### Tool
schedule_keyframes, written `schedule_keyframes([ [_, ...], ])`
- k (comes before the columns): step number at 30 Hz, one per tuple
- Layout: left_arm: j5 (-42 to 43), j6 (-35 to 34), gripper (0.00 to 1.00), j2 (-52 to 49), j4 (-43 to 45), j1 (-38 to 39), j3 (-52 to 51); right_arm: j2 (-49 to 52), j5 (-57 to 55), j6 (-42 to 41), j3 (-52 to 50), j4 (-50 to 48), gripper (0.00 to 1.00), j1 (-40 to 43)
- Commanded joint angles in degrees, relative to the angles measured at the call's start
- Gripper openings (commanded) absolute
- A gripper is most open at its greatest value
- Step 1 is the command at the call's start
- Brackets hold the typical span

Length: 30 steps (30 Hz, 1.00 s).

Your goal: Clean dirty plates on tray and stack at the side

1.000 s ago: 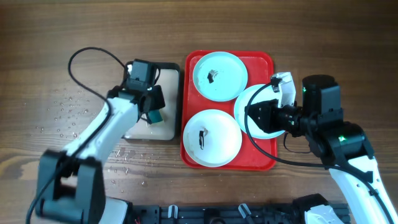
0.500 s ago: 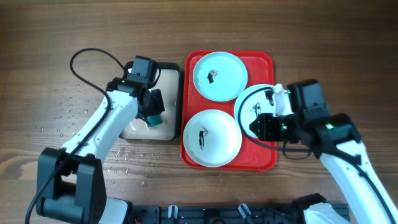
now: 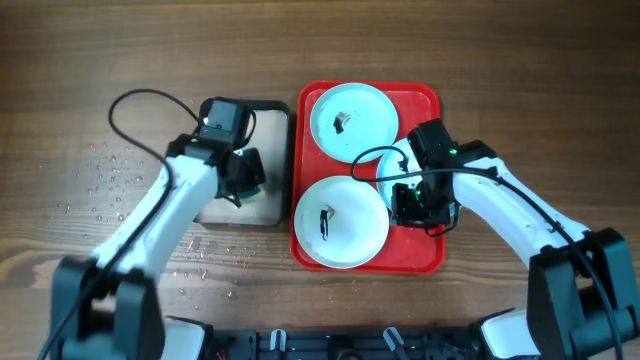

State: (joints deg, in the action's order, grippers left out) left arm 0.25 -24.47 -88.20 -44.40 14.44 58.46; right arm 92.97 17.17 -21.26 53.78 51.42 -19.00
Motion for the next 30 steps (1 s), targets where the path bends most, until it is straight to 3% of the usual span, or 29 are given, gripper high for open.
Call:
schedule_keyframes([
  [1,4.6,1.8,0.04,7.6,-2.2,-0.4,1.7,1.6,-1.7,-1.2,-0.6,-2.3,0.31,-1.4],
  [4,10.8,1.8,0.04,9.7,-3.1,-0.4,1.7,1.7,-1.1,-3.9,-4.6,-10.2,0.24,-5.0],
  [8,12.8,1.8,0.04,9.7,-3.8,0.5,1.6,1.7,-1.2,-7.5,-7.5,-16.5,0.15,-5.6],
  [10,12.8,1.8,0.04,9.7,-3.4,3.1,1.6,1.7,-5.7,-10.6,-8.3,-19.4,0.04,-5.6],
  [15,9.6,0.9,0.04,8.2,0.5,9.1,0.1,1.7,-12.9,-17.8,-8.3,-22.7,0.04,-5.5],
  [24,7.2,-0.2,0.04,-10.8,25.7,20.0,-5.0,1.7,-11.2,-14.7,-8.3,-23.6,0.04,-5.5],
  [28,7.1,-1.5,0.04,-16.4,26.2,19.8,-5.0,1.7,-11.2,-14.7,-8.3,-23.6,0.04,-5.5],
  [30,-1.1,-4.8,0.04,-16.3,22.1,19.3,-4.6,1.7,-11.2,-14.7,-8.3,-23.5,0.04,-5.5],
])
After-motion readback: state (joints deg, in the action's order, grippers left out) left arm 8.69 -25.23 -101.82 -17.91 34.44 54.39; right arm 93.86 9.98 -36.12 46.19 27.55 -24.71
